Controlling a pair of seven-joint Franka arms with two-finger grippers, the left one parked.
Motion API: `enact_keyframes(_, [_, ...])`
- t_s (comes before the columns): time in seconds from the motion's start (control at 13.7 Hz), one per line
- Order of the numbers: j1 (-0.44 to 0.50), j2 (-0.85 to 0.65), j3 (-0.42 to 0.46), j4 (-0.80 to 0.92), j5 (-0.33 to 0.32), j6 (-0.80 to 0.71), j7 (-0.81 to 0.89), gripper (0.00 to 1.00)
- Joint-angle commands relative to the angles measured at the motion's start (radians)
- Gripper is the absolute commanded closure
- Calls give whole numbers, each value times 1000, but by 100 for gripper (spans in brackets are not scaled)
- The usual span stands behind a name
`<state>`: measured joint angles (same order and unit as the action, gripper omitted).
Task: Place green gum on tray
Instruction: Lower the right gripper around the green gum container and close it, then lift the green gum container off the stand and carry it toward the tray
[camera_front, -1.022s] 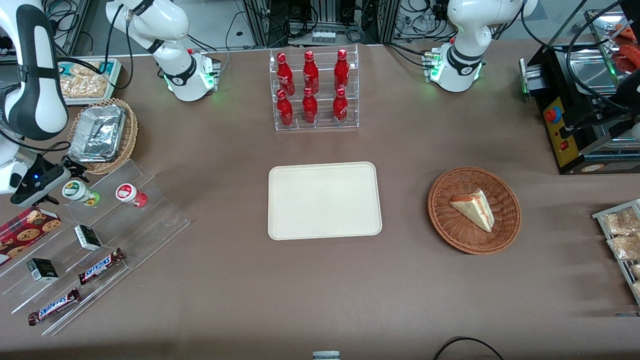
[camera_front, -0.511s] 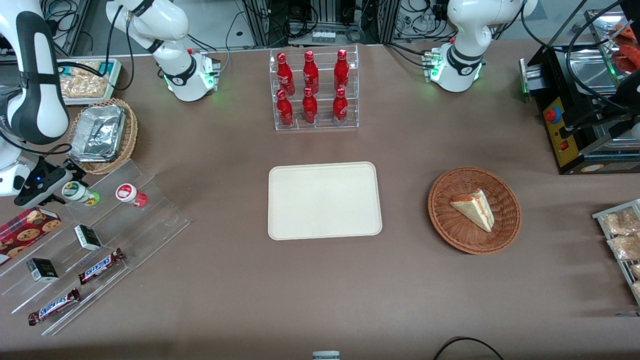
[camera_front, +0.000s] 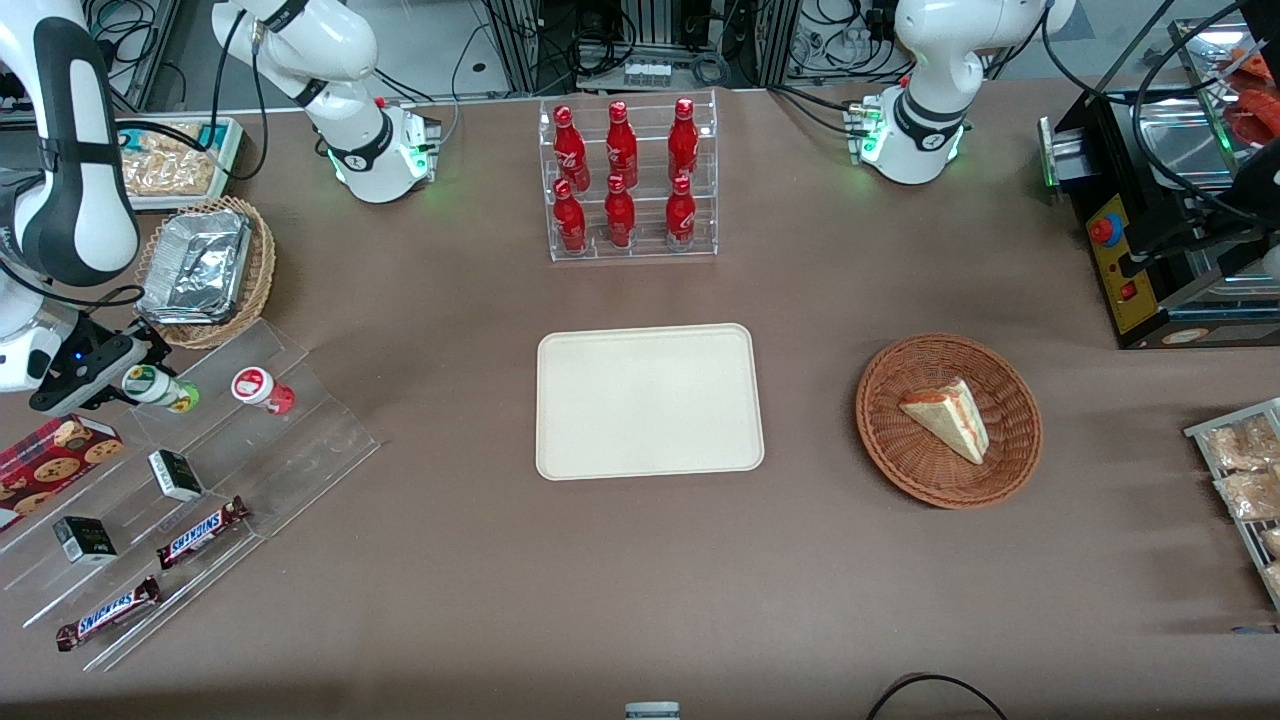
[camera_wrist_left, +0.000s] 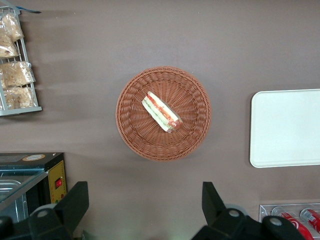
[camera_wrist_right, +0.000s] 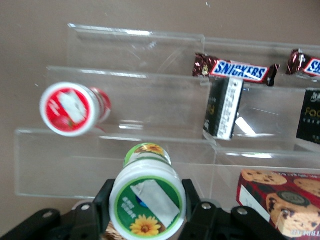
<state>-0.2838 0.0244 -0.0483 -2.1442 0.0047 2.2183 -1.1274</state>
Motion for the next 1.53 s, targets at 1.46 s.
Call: enact_keyframes(1.46, [830,184,2,325,47,-253,1440,100])
